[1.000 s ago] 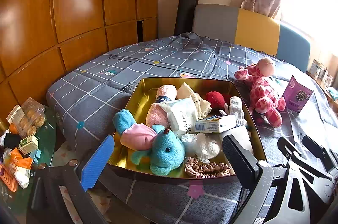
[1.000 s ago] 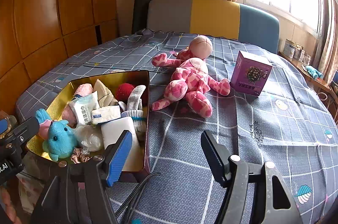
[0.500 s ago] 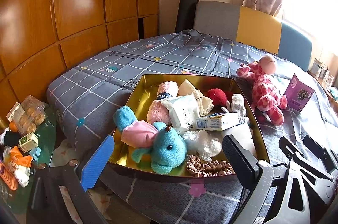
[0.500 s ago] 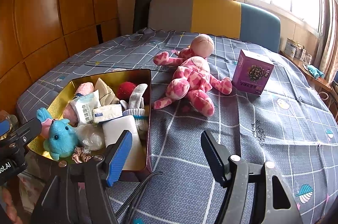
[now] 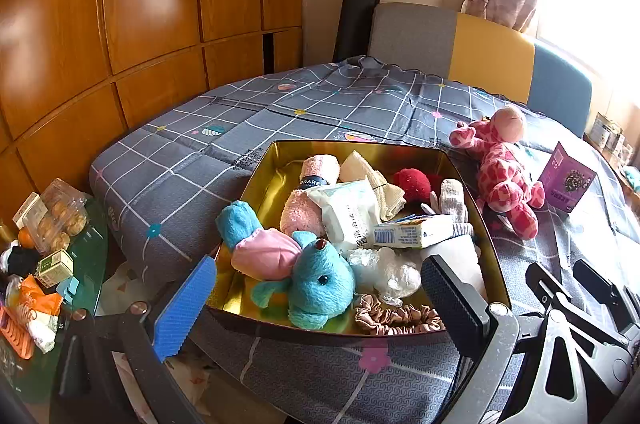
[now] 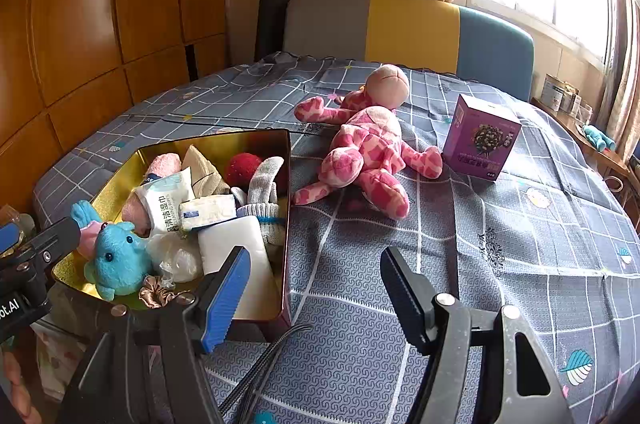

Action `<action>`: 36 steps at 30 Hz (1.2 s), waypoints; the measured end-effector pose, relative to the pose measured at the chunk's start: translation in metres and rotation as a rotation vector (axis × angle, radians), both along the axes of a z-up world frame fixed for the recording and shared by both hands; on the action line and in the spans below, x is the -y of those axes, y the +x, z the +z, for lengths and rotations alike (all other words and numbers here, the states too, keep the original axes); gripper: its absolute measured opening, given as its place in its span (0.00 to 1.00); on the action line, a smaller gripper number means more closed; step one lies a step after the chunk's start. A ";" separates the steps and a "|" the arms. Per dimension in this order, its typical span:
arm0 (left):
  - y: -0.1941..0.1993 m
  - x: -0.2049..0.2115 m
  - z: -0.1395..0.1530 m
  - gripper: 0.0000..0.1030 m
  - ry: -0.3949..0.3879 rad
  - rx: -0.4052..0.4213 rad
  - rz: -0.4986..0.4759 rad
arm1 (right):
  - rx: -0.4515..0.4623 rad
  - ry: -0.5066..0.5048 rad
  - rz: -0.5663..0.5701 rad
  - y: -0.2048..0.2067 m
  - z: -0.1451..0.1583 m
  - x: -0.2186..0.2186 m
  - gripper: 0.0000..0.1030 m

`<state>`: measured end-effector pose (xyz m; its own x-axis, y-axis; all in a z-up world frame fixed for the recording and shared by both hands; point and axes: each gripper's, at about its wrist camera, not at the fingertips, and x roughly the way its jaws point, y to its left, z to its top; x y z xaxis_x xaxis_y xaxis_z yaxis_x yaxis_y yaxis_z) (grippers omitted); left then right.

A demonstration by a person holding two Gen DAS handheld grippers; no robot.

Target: Organize soft objects

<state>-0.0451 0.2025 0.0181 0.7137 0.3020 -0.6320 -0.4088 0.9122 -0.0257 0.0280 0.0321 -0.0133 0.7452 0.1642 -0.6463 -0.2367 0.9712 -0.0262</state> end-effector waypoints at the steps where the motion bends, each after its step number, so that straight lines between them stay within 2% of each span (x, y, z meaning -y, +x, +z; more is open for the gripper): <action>1: 0.000 0.000 0.000 1.00 -0.001 0.000 0.000 | 0.000 0.000 0.001 0.000 0.000 0.000 0.66; 30: 0.001 0.002 -0.003 1.00 0.001 -0.020 -0.013 | -0.012 0.004 0.001 -0.001 -0.003 -0.001 0.66; 36: 0.000 0.006 -0.003 0.99 0.047 -0.008 -0.004 | -0.019 0.014 -0.002 0.002 -0.005 0.001 0.66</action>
<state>-0.0455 0.1963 0.0149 0.7099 0.3288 -0.6229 -0.4050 0.9141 0.0209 0.0296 0.0308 -0.0182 0.7331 0.1719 -0.6580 -0.2352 0.9719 -0.0081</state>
